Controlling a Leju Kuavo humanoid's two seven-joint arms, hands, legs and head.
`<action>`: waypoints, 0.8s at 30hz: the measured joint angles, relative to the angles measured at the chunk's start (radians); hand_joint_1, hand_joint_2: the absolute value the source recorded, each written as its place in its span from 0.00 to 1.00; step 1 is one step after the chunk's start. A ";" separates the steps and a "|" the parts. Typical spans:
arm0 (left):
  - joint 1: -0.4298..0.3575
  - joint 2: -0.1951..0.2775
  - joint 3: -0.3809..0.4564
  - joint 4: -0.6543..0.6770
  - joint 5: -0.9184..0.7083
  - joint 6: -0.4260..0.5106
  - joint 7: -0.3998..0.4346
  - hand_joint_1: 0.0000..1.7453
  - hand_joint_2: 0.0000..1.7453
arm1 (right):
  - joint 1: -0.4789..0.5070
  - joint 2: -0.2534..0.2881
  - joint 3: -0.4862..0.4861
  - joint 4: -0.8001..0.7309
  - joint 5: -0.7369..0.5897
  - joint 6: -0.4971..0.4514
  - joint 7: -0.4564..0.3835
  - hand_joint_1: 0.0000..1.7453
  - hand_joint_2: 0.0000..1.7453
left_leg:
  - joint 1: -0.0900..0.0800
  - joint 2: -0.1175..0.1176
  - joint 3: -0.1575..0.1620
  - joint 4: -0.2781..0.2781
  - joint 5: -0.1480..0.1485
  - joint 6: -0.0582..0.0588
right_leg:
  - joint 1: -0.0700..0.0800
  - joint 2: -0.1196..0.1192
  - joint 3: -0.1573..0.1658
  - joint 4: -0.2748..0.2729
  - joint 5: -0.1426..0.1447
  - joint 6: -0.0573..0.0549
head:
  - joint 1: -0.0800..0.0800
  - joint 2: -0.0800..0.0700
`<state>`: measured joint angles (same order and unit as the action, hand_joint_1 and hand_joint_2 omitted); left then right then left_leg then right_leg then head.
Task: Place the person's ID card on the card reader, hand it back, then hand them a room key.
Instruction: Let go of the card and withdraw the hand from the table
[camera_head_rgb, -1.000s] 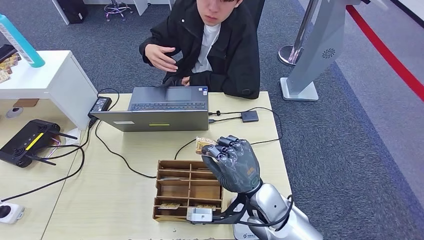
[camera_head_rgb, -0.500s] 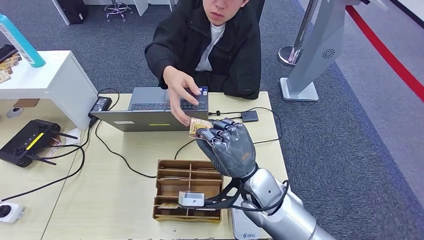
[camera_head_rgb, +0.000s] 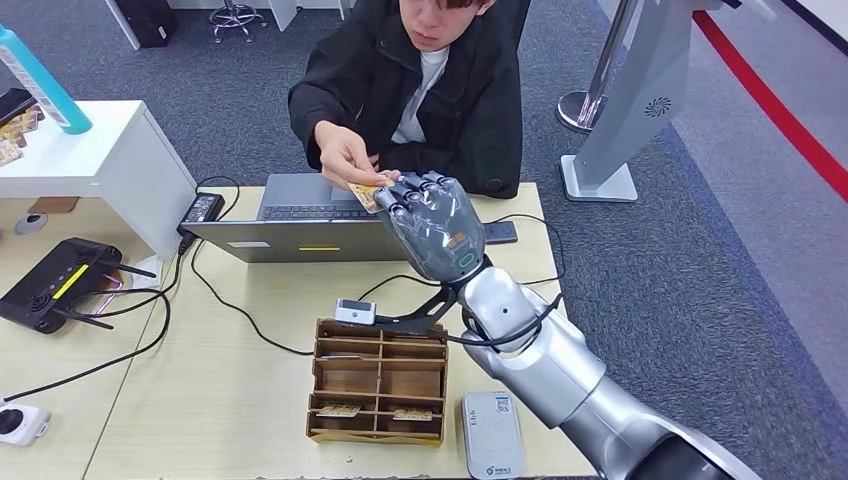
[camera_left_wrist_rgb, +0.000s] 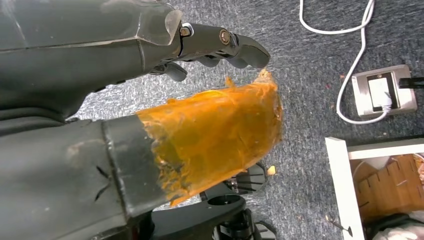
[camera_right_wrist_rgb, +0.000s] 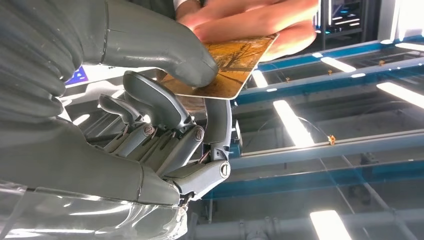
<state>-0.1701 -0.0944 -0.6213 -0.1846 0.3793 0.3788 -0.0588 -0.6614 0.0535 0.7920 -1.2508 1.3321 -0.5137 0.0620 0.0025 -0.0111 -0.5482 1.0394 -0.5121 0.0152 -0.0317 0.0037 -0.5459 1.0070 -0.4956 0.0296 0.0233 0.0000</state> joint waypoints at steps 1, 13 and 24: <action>-0.001 0.000 0.000 -0.001 -0.001 0.000 0.001 0.00 0.00 | -0.006 0.003 -0.001 0.009 0.000 0.001 0.000 1.00 1.00 | 0.000 0.000 0.000 0.000 0.000 0.000 | 0.000 0.000 0.000 0.000 0.000 0.000 | 0.000 0.000; -0.006 0.000 0.000 -0.007 -0.003 0.003 0.006 0.00 0.00 | -0.016 0.014 -0.002 0.059 -0.036 0.001 0.001 0.00 0.00 | 0.000 0.000 -0.001 0.000 0.000 0.000 | 0.000 0.000 -0.001 0.000 0.000 0.000 | 0.000 0.000; 0.022 0.002 0.055 -0.007 0.073 0.035 -0.063 0.00 0.00 | 0.168 -0.010 -0.026 -0.047 -0.417 0.016 -0.126 0.00 0.00 | 0.000 0.000 -0.002 0.000 0.000 0.000 | 0.000 0.000 -0.003 0.000 0.000 0.000 | 0.000 0.000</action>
<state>-0.1477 -0.0924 -0.5666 -0.1912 0.4527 0.4135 -0.1218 -0.4930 0.0434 0.7661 -1.2978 0.9155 -0.4979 -0.0644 0.0027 -0.0110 -0.5506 1.0392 -0.5125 0.0149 -0.0317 0.0040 -0.5491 1.0066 -0.4959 0.0296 0.0233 0.0000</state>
